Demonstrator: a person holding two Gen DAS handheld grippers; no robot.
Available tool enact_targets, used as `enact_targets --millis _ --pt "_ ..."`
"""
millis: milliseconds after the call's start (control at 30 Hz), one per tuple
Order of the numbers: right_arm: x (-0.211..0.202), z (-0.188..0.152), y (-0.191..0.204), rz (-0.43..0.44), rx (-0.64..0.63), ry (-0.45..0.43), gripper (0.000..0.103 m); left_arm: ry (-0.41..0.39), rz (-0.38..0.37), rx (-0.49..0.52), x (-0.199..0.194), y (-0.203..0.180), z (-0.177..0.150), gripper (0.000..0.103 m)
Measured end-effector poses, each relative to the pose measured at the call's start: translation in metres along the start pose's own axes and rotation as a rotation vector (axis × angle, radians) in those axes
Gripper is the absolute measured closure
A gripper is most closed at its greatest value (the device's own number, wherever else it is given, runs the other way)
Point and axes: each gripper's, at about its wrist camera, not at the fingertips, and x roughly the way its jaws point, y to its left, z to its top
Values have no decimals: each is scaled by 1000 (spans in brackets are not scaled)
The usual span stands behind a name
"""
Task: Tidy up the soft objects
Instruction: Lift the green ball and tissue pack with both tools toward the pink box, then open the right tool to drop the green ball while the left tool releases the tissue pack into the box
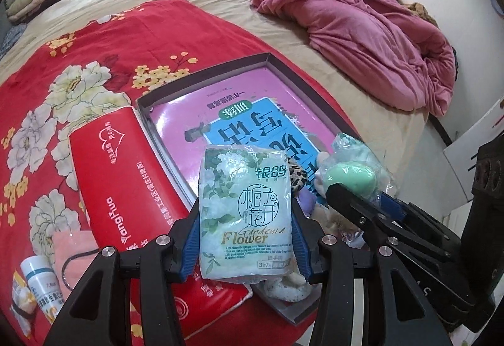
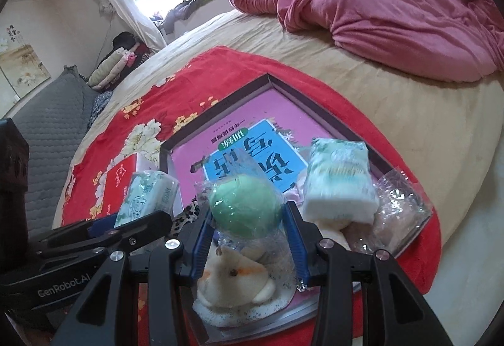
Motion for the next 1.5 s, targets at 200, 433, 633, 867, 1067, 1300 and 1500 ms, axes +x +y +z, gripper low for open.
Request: enact_targets --millis 200,433,633,867,1067,1300,1500 --pt "2 -5 -6 25 6 18 55 14 2 9 8 -1 4 51" --pt "-3 -11 -6 30 -15 22 45 26 10 17 19 -4 9 51" --pt "-9 -14 -5 30 -20 13 41 45 18 19 29 -6 12 51" --pt "-12 -15 -6 23 -19 10 41 51 5 25 29 -7 12 46" --pt "-17 -14 -7 12 -12 -1 39 45 -13 25 25 -9 10 40" --pt "-32 -9 -12 -7 8 -36 39 37 -21 32 17 -11 7 34" --pt "-44 -5 -13 -44 12 -62 38 9 -28 16 4 -7 3 29"
